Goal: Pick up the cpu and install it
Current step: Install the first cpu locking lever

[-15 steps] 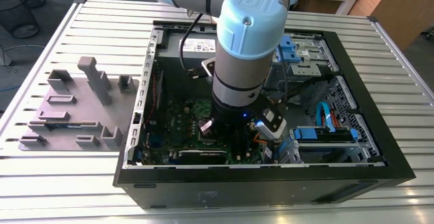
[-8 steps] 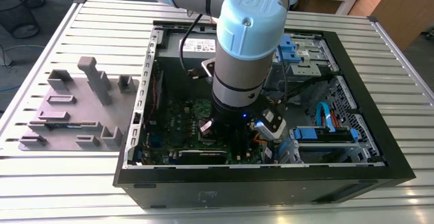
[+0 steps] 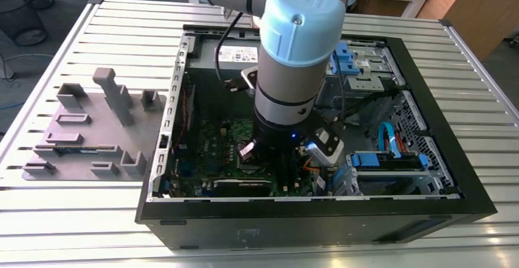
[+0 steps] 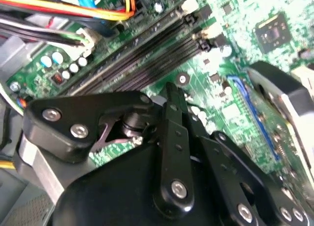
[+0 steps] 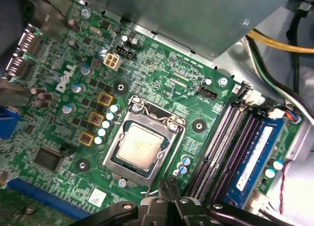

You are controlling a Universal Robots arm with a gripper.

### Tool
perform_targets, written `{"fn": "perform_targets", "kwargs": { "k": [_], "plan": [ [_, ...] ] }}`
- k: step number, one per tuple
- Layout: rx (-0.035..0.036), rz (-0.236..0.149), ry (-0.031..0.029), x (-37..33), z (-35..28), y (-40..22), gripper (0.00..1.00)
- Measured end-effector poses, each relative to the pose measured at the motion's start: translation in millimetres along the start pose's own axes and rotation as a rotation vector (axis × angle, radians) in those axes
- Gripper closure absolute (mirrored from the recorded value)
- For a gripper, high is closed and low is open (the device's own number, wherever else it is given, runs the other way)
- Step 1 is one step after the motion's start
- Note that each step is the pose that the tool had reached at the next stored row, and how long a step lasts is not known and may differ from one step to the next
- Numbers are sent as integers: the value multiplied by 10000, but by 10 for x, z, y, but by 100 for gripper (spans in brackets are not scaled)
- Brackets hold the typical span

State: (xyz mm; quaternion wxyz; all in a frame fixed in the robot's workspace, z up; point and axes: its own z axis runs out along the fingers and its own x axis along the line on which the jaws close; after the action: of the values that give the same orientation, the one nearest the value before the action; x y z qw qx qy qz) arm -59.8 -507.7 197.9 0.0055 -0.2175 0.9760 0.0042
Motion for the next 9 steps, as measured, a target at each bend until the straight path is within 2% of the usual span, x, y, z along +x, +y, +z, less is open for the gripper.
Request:
{"fn": "perform_targets", "kwargs": {
  "k": [3,7,9],
  "plan": [
    [2,1,2,-1,-68,0,89],
    [0,2,0,2,-70,2,89],
    [2,2,2,37,-70,21,89]
  ]
}}
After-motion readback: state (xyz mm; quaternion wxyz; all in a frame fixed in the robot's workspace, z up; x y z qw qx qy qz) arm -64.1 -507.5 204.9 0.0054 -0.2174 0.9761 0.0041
